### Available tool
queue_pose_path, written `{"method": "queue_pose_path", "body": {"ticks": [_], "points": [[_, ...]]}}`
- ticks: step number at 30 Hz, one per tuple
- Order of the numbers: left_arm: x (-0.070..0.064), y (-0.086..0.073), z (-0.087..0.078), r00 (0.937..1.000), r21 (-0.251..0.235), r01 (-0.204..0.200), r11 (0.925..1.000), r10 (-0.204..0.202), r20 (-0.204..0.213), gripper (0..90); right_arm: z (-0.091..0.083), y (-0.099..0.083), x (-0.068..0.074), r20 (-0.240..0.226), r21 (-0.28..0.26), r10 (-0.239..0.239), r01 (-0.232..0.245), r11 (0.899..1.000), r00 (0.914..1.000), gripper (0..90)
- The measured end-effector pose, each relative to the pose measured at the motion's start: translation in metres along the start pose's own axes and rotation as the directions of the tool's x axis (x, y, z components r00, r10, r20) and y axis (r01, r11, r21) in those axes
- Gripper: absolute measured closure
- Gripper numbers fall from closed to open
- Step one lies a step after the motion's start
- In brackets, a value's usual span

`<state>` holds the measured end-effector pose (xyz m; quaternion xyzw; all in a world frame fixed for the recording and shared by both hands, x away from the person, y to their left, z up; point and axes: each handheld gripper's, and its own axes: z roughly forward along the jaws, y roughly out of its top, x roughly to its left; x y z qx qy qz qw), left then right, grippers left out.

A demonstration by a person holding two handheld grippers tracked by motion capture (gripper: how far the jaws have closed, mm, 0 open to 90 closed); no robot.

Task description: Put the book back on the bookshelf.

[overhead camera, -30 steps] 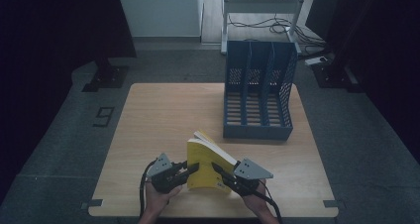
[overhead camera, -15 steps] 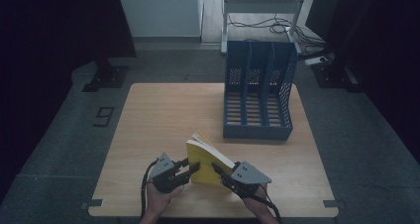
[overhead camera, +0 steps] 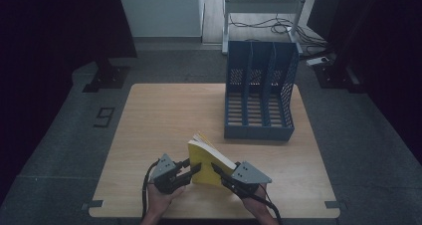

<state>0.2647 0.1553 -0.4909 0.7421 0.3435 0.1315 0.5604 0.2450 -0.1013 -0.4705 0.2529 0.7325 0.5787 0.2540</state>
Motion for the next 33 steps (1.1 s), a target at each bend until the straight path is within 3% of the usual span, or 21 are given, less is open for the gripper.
{"method": "queue_pose_path", "body": {"ticks": [8,15,23,33], "points": [[0.004,0.001,-0.003,0.9993,-0.019,0.025,0.9995,-0.025,-0.029,49.5,-0.002,0.001,-0.001,0.013,-0.010,0.021,-0.021,1.000,0.9997,74.6],[0.007,0.000,-0.003,0.9987,-0.008,0.041,0.9991,-0.042,-0.031,47.8,-0.010,0.003,-0.008,0.072,-0.027,0.037,-0.035,0.999,0.9967,74.7],[0.008,-0.001,-0.002,0.9974,-0.002,0.061,0.9981,-0.061,-0.038,47.4,-0.017,0.009,-0.011,0.097,-0.050,0.033,-0.028,0.998,0.9947,74.6],[0.009,-0.002,-0.001,0.9974,0.014,0.058,0.9982,-0.057,-0.043,47.7,-0.021,0.011,-0.014,0.130,-0.056,0.037,-0.030,0.998,0.9908,74.7]]}}
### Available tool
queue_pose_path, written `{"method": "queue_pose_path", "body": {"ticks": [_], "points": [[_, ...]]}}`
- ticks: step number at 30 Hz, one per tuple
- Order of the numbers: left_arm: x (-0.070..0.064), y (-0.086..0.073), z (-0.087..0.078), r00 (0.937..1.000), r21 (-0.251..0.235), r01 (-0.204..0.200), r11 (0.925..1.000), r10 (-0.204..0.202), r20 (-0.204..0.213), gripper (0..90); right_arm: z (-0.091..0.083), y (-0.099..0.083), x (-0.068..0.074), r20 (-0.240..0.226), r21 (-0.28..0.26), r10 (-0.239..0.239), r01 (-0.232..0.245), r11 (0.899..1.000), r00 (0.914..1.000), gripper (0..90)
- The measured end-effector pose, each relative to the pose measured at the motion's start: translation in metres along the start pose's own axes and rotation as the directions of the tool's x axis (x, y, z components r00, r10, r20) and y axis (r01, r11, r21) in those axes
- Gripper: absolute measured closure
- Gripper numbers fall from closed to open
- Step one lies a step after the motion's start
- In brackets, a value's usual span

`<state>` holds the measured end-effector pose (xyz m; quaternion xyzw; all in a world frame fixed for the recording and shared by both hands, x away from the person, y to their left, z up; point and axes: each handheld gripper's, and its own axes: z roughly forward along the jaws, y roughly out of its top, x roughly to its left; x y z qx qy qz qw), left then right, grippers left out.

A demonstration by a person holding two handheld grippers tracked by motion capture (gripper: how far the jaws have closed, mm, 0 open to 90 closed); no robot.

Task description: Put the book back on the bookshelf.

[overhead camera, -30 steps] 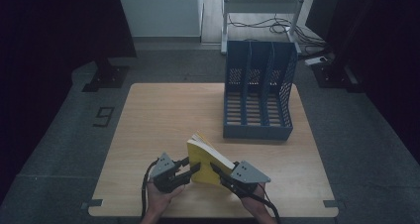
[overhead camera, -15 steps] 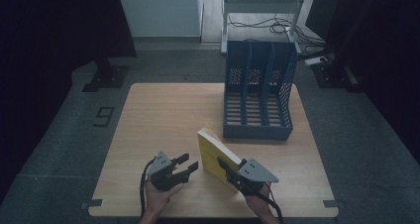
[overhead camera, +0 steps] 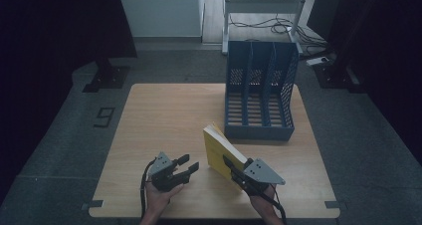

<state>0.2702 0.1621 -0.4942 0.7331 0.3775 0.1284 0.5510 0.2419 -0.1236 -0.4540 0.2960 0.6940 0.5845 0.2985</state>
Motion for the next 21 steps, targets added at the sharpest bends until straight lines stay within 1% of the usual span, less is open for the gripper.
{"method": "queue_pose_path", "body": {"ticks": [7,8,12,21], "points": [[0.001,-0.002,0.002,1.0000,0.016,-0.001,0.9999,0.001,-0.005,47.7,-0.004,0.003,-0.002,0.015,-0.016,-0.004,0.004,1.000,0.9999,74.6],[0.001,-0.002,0.003,1.0000,0.019,0.001,0.9998,-0.001,-0.005,47.7,-0.005,0.005,-0.004,0.024,-0.022,-0.003,0.003,1.000,0.9997,74.7],[0.001,-0.002,0.003,1.0000,0.028,-0.004,0.9996,0.004,-0.006,47.7,-0.008,0.007,-0.006,0.037,-0.033,0.002,-0.001,0.999,0.9993,74.7],[0.002,-0.003,0.005,1.0000,0.042,0.000,0.9991,0.000,-0.005,47.7,-0.014,0.011,-0.013,0.064,-0.051,0.011,-0.007,0.999,0.9979,74.6]]}}
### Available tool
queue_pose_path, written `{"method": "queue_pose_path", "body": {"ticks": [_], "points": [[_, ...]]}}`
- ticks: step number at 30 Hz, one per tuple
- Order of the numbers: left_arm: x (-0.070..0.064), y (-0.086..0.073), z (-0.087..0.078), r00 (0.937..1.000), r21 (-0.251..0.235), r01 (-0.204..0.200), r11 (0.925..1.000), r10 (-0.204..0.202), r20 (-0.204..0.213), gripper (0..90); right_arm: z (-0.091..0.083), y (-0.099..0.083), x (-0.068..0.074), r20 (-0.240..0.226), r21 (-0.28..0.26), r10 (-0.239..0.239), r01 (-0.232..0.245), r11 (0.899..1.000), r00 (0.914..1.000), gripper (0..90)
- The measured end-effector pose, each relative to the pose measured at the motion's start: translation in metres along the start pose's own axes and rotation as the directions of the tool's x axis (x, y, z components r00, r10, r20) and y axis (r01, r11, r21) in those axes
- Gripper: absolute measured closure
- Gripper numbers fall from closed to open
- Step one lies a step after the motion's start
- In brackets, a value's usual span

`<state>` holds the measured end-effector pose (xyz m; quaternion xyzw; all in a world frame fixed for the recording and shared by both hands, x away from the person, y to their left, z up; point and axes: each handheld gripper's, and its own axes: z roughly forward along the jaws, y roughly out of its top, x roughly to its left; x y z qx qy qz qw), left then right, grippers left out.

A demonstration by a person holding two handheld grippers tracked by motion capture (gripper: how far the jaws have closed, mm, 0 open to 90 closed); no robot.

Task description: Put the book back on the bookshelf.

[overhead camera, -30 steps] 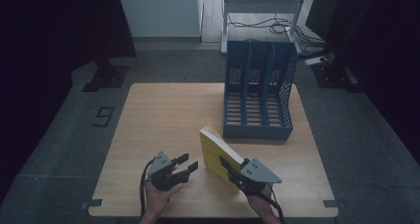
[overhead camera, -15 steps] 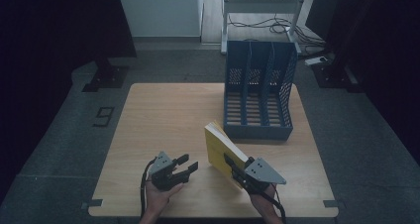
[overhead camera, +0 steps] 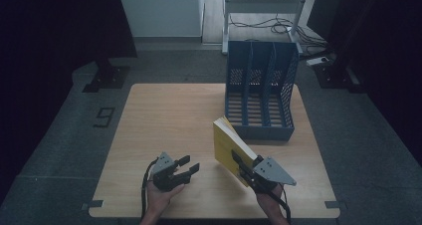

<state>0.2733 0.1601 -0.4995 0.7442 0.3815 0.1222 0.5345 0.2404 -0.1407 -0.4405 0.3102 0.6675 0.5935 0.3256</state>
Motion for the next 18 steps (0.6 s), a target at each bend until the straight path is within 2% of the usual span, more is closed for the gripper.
{"method": "queue_pose_path", "body": {"ticks": [18], "points": [[0.001,-0.004,0.000,0.9998,0.011,-0.004,0.9999,0.004,-0.021,47.7,-0.005,0.005,-0.011,0.040,-0.019,0.020,-0.019,1.000,0.9990,74.7]]}}
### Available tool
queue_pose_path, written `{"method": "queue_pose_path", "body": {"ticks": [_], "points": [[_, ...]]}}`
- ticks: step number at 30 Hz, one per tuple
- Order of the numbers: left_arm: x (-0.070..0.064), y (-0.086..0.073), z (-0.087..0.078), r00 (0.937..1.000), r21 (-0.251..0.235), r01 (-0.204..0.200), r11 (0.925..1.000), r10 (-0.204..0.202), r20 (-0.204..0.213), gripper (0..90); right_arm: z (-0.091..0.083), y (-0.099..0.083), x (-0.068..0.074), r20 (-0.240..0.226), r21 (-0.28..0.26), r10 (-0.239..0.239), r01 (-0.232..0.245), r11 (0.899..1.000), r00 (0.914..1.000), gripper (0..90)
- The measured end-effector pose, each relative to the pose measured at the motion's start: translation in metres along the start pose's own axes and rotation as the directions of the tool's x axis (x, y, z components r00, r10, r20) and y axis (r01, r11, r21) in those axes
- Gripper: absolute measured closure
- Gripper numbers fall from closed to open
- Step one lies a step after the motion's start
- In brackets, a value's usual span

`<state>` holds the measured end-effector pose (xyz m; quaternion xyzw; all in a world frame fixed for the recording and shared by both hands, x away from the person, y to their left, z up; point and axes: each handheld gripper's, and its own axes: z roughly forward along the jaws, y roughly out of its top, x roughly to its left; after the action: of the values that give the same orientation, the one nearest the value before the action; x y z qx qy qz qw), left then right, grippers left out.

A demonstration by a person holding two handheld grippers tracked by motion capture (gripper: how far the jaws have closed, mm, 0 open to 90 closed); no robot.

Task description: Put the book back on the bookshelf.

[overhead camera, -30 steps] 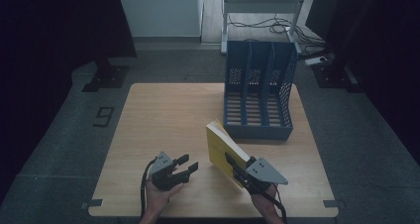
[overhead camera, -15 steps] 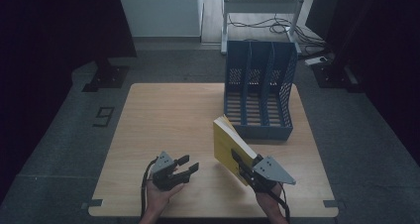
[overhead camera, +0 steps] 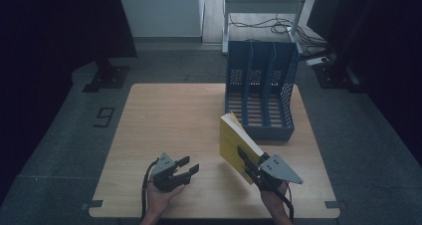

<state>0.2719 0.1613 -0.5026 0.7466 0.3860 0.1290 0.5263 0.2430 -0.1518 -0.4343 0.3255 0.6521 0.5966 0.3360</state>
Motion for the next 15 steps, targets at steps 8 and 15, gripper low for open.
{"method": "queue_pose_path", "body": {"ticks": [8,15], "points": [[0.0009,-0.0034,-0.0030,0.9998,0.003,0.005,1.0000,-0.004,-0.017,47.7,0.0020,0.0024,-0.0057,0.023,-0.002,0.019,-0.019,1.000,0.9996,74.7],[0.0017,-0.0060,-0.0056,0.9996,0.009,0.009,0.9999,-0.009,-0.028,47.6,0.0037,0.0046,-0.0105,0.034,-0.013,0.030,-0.029,0.999,0.9990,74.7]]}}
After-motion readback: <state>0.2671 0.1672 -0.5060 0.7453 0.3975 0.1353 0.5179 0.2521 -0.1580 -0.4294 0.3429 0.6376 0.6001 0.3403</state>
